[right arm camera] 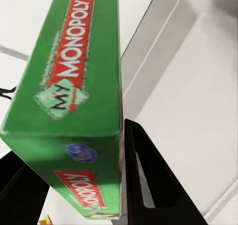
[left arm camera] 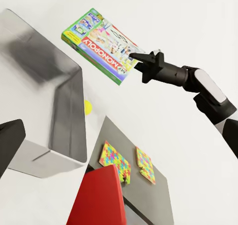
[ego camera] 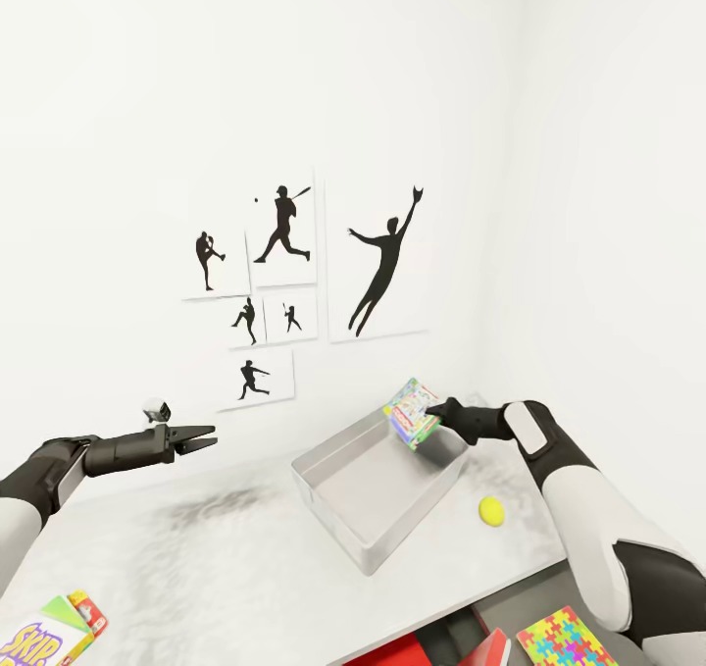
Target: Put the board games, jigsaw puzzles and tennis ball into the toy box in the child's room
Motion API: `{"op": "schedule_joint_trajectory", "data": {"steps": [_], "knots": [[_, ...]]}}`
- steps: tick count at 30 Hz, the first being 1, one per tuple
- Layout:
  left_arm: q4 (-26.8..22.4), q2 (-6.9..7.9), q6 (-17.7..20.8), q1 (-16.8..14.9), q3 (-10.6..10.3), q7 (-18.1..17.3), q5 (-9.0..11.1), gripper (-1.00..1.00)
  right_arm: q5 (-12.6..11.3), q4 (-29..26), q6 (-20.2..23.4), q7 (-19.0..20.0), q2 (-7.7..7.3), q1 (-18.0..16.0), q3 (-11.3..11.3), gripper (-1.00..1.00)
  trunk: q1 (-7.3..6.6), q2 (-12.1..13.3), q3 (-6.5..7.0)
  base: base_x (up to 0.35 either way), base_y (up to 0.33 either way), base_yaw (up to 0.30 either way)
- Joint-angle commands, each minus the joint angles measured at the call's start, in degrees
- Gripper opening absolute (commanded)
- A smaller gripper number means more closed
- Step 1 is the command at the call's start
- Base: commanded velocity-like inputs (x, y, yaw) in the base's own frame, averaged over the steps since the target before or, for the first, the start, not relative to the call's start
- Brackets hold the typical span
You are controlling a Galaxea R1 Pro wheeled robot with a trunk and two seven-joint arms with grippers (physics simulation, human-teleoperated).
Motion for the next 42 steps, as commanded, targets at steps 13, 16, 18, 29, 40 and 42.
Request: {"op": "schedule_joint_trajectory", "data": {"steps": [13, 16, 18, 29, 40, 42], "knots": [[-0.1, -0.08, 0.6, 0.0, -0.2, -0.2, 0.0, 1.00, 0.6, 0.0, 0.5, 0.3, 0.36, -1.3, -0.2, -1.00, 0.02, 0.0, -1.13, 0.000, 0.000, 0.000], [-0.1, -0.21, 0.6, 0.0, -0.2, -0.2, 0.0, 1.00, 0.6, 0.1, 1.4, 0.3, 0.36, -2.0, 0.5, -1.00, 0.02, 0.0, -1.41, 0.000, 0.000, 0.000], [-0.1, -0.47, 0.6, 0.0, -0.2, -0.2, 0.1, 1.00, 0.6, 0.1, 2.7, 0.2, 0.36, -2.3, 1.3, -1.00, 0.02, 0.0, -1.59, 0.000, 0.000, 0.000], [-0.1, -0.70, 0.8, 0.0, -0.2, -0.2, 0.1, 1.00, 0.9, 0.2, 9.8, 0.1, 1.11, -4.4, 4.1, -1.00, 0.02, 0.0, -2.63, 0.000, 0.000, 0.000], [-0.1, -0.61, 0.8, 0.0, -0.2, -0.2, 0.1, 1.00, 0.7, 0.6, 10.6, -4.6, 1.01, -4.6, 4.3, -1.00, 0.02, 0.0, -3.66, 0.000, 0.000, 0.000], [-0.1, -0.61, 0.8, 0.0, -0.1, -0.2, 0.1, 1.00, 0.7, 0.6, 10.7, -4.9, 1.03, -4.6, 4.3, -1.00, 0.02, 0.0, -3.85, 0.000, 0.000, 0.000]]}}
